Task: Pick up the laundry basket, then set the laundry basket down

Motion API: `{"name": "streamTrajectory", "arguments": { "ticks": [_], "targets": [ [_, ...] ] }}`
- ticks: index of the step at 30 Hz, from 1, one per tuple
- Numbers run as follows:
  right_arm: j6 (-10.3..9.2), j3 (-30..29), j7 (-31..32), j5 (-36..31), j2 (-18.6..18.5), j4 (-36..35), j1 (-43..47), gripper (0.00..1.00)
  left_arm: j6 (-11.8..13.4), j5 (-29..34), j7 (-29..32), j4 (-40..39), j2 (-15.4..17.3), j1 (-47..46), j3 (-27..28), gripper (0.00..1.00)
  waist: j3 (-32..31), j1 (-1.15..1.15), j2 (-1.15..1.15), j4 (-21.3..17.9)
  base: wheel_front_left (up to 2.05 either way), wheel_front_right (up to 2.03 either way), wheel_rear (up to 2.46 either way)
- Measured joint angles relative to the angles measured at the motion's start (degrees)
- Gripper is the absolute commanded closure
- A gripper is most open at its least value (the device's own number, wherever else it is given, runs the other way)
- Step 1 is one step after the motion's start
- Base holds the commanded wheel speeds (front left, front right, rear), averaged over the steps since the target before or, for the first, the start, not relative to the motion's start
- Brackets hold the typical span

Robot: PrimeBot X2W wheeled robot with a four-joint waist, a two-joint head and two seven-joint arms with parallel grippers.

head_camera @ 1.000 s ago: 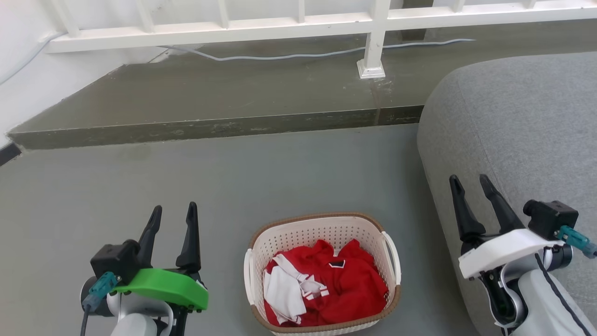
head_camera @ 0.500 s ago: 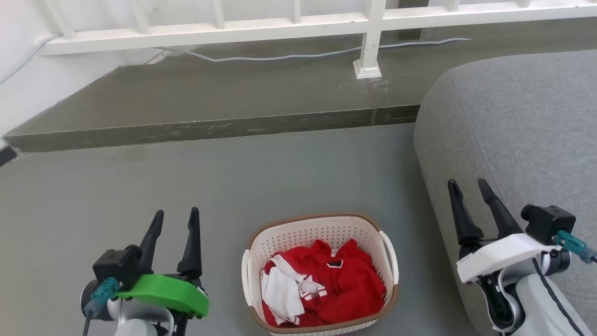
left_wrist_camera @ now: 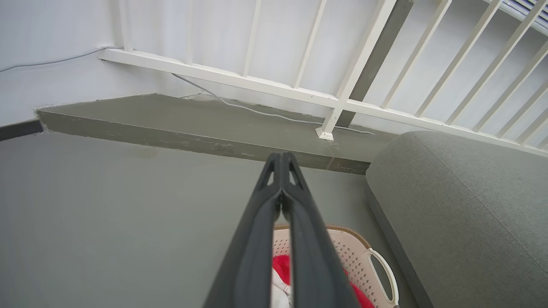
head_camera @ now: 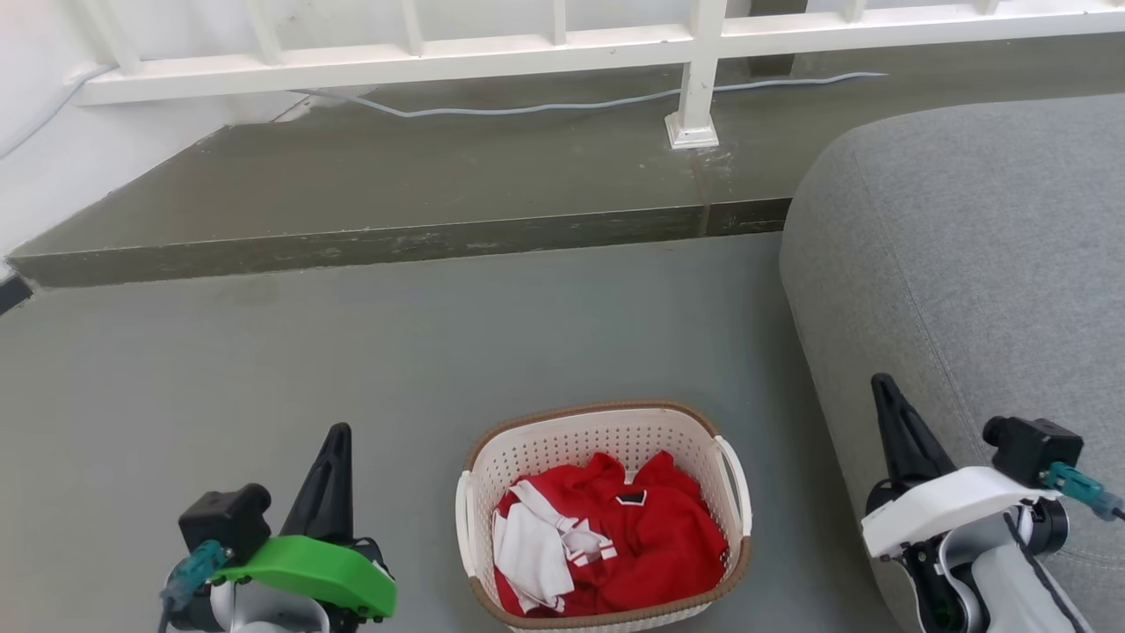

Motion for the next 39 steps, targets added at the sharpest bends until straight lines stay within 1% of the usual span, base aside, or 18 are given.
{"name": "streamTrajectory", "arguments": {
  "ticks": [4, 5, 10, 20, 22, 35, 39],
  "targets": [
    [0.0, -0.8, 0.8, 2.8, 0.2, 0.0, 0.0, 1.0, 0.0, -2.1, 0.6, 0.0, 0.0, 0.0, 0.6, 1.0, -0.1, 0.0, 0.0, 0.2, 0.0, 0.0, 0.0],
    [0.0, -1.2, 1.2, 4.4, 0.2, 0.0, 0.0, 1.0, 0.0, -4.3, 0.7, 0.0, 0.0, 0.0, 1.0, 1.0, -0.1, 0.0, 0.0, 0.3, 0.0, 0.0, 0.0],
    [0.0, -1.9, 2.6, 9.3, 0.5, 0.0, 0.0, 1.0, -0.3, -8.8, 2.2, 0.0, 0.0, 0.0, 1.8, 1.0, -0.1, 0.0, 0.0, 0.5, 0.0, 0.0, 0.0],
    [0.0, -3.7, 4.6, 15.2, 1.0, -0.1, -0.1, 1.0, -0.5, -15.2, 4.1, 0.0, -0.1, 0.0, 3.6, 1.0, -0.2, 0.0, 0.0, 0.8, 0.0, 0.0, 0.0],
    [0.0, -4.0, 5.2, 16.5, 1.1, -0.1, -0.1, 1.0, -0.9, -16.1, 4.5, 0.1, -0.1, 0.0, 3.8, 1.0, -0.2, 0.0, 0.0, 0.9, 0.0, 0.0, 0.0],
    [0.05, -6.4, 7.7, 24.5, 1.5, -0.3, -0.2, 1.0, -1.0, -24.6, 7.2, 0.3, -0.1, 0.0, 5.9, 1.0, -0.3, 0.0, 0.0, 1.3, 0.0, 0.0, 0.0],
    [0.05, -7.0, 8.5, 27.1, 1.7, -0.5, -0.2, 1.0, -1.5, -26.9, 7.8, 0.4, -0.1, 0.0, 6.6, 1.0, -0.4, 0.0, 0.0, 1.4, 0.0, 0.0, 0.0]
  ]
}}
